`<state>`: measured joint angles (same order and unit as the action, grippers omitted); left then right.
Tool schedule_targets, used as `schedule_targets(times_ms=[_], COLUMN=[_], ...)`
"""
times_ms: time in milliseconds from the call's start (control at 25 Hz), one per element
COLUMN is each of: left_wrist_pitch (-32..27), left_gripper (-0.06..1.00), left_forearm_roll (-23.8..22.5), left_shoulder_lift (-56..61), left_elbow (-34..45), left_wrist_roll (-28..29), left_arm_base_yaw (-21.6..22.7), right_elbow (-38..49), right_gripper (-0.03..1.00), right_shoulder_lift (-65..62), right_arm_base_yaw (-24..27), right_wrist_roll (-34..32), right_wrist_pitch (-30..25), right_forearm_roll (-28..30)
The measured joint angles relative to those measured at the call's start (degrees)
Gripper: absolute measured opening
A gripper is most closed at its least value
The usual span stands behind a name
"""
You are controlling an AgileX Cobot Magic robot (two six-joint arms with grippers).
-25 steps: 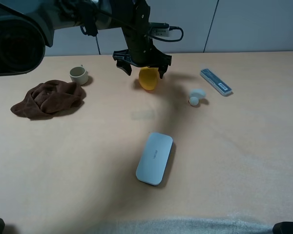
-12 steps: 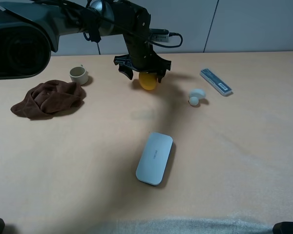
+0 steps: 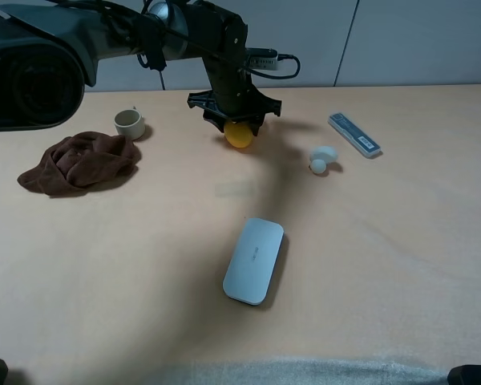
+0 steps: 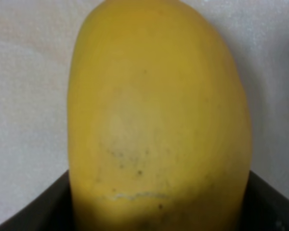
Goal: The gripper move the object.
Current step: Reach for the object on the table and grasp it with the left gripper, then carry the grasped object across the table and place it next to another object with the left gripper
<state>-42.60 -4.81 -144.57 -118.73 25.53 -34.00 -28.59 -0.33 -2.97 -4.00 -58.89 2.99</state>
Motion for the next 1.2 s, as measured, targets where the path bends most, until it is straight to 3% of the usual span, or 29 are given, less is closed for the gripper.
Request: schedule_targets(times_ms=[720,1200], left_wrist_pitch=[-0.48,-13.34], left_gripper=[0.61,0.61], left_forearm_roll=[0.00,0.05], left_shoulder_lift=[0.86,1.77], left_elbow=[0.00,-9.17], left_wrist_roll=[0.05,0.10], left_arm_base_yaw=[0.00,0.00], right_elbow=[0.00,0.00], right_gripper=[0.69,0.69], right_shoulder_lift=[0.00,0.00], right_arm_base_yaw=[0.00,0.00], right_wrist_roll=[0.00,0.00], right_wrist_pitch=[0.00,0.00], right_forearm_roll=[0.00,0.00])
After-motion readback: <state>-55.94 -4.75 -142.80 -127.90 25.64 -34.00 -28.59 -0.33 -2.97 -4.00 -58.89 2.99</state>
